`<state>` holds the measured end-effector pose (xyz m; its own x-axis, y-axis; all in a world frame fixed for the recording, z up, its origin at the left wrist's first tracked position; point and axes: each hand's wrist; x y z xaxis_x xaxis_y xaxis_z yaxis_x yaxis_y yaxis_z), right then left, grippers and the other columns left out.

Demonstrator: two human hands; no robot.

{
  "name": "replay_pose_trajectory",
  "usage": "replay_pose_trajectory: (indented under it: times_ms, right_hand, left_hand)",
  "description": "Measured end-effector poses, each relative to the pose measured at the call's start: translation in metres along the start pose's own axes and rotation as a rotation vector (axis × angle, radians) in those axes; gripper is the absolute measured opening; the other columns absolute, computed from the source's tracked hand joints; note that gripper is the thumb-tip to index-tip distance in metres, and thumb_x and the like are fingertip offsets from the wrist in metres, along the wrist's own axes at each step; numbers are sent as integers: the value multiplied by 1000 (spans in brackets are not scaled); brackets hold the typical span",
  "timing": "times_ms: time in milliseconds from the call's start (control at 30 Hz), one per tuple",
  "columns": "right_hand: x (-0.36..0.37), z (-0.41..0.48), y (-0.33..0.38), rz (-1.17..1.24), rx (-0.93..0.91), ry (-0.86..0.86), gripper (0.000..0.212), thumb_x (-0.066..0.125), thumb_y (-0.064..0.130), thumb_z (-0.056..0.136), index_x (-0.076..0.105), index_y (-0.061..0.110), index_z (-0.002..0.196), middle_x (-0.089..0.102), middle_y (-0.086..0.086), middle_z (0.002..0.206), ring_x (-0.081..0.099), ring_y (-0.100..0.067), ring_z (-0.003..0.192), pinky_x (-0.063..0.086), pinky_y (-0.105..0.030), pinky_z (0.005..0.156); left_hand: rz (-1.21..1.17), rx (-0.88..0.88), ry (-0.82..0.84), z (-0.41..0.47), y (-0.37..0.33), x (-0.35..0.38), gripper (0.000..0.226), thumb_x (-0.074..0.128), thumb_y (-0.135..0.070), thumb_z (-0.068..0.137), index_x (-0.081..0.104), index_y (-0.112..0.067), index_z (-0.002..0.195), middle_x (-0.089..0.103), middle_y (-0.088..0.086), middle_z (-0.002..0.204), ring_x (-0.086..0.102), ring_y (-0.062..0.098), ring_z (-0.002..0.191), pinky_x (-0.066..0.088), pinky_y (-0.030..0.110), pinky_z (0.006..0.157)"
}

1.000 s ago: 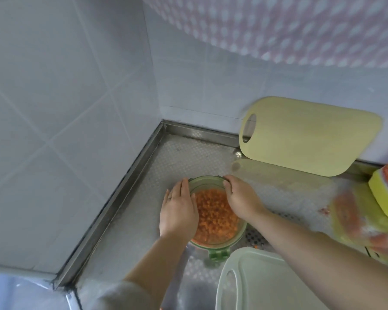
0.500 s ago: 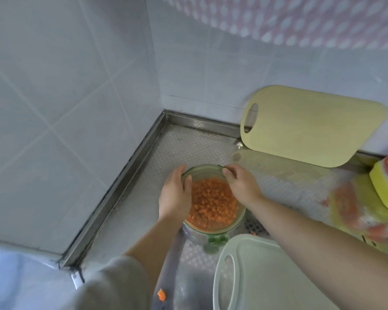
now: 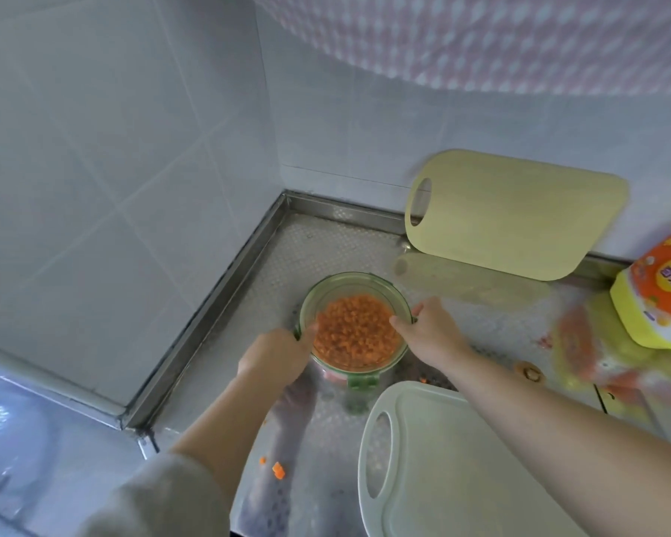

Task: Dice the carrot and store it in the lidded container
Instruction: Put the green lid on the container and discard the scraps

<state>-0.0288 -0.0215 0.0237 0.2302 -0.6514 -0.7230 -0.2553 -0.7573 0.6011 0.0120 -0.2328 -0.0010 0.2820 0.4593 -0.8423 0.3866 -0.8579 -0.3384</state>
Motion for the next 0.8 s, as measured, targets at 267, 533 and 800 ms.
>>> replay_pose_trajectory:
  times_ms: [267, 533, 800]
  right_hand:
    - [1, 22, -14, -165, -97, 128, 40, 33, 38, 101, 37, 2, 119, 50, -2, 74, 51, -18, 67, 34, -28, 55]
    - [5, 24, -20, -71, -55, 92, 57, 41, 43, 98, 31, 4, 137, 55, -4, 93, 56, -27, 96, 43, -32, 74]
    - [-3, -23, -11, -727, -680, 252, 92, 59, 65, 78, 14, 32, 150, -9, -5, 159, -8, -28, 146, 7, -45, 118]
  left_hand:
    - [-113, 41, 139, 11, -2, 3, 63, 22, -56, 98, 53, -10, 69, 51, 2, 62, 54, 22, 69, 41, 27, 69]
    - [-176, 28, 143, 7, -4, -6, 58, 31, -55, 98, 54, -7, 75, 59, 10, 71, 60, 21, 71, 43, 29, 62]
    - [185, 457, 30, -38, -25, 18, 82, 52, -56, 88, 0, -42, 150, -15, -3, 159, -17, 28, 146, 22, 49, 116]
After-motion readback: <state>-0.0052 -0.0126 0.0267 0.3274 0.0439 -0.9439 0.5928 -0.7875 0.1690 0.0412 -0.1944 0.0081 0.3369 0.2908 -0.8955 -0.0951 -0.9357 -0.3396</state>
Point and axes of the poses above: each hand's wrist, its own z-axis towards the middle knuckle, its own x-axis out of the palm, y = z × x
